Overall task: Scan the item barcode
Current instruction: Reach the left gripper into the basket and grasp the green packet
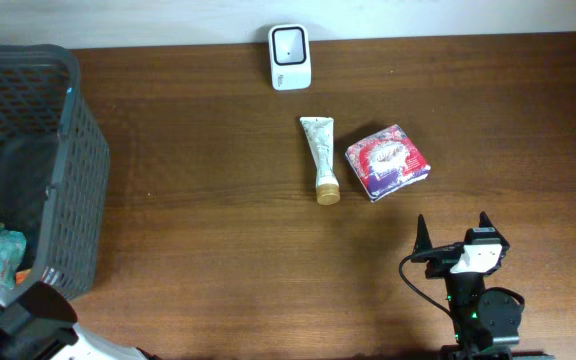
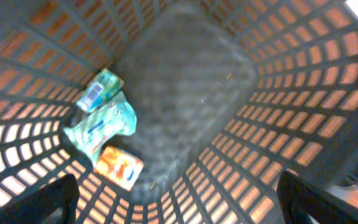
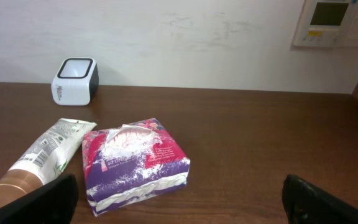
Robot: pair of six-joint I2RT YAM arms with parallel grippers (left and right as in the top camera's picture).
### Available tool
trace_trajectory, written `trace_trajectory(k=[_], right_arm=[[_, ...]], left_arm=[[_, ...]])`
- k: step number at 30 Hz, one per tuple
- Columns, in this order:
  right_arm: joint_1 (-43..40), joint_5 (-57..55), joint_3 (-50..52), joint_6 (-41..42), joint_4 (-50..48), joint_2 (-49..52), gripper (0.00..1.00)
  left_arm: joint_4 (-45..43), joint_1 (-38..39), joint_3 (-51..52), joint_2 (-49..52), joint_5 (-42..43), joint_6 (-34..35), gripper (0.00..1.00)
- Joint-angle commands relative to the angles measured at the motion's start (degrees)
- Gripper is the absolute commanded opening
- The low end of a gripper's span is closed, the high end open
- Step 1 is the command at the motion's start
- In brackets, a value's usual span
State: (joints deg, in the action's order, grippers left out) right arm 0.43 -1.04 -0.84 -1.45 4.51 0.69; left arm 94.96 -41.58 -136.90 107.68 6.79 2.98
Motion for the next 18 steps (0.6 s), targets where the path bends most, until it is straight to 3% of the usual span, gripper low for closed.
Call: trace_trajectory(k=[1,3,5,9,13,18], right_arm=[[0.3,-0.1,0.5,0.2,0.2,-0.4,0.99],[0.3,-0.1,0.5,0.2,0.2,-0.4,0.99],[0.3,-0.1,0.5,0.2,0.2,-0.4,0.99],[0.3,-0.1,0.5,0.2,0.2,-0.4,0.99],[0.3,-0.1,0.5,0.2,0.2,-0.4,0.99],[0.3,-0.1,0.5,0.2,0.2,-0.4,0.99]], left_arm=[[-6.0,-0.2,12.0,-0.3,-2.1,-0.2,0.99],[-11.6,-0.2,19.6,-0.3,-3.1,0.2,1.00],[-16.3,0.0,24.6,-0.3,-10.4,4.0,1.00],[-22.6,3.3,33.0,-0.2,-17.9,5.0,1.00],[-29.3,8.3,40.3,-0.1,-31.4,5.1,1.00],[-34.8,9.1,48.5,0.2,-35.6,5.1,1.00]])
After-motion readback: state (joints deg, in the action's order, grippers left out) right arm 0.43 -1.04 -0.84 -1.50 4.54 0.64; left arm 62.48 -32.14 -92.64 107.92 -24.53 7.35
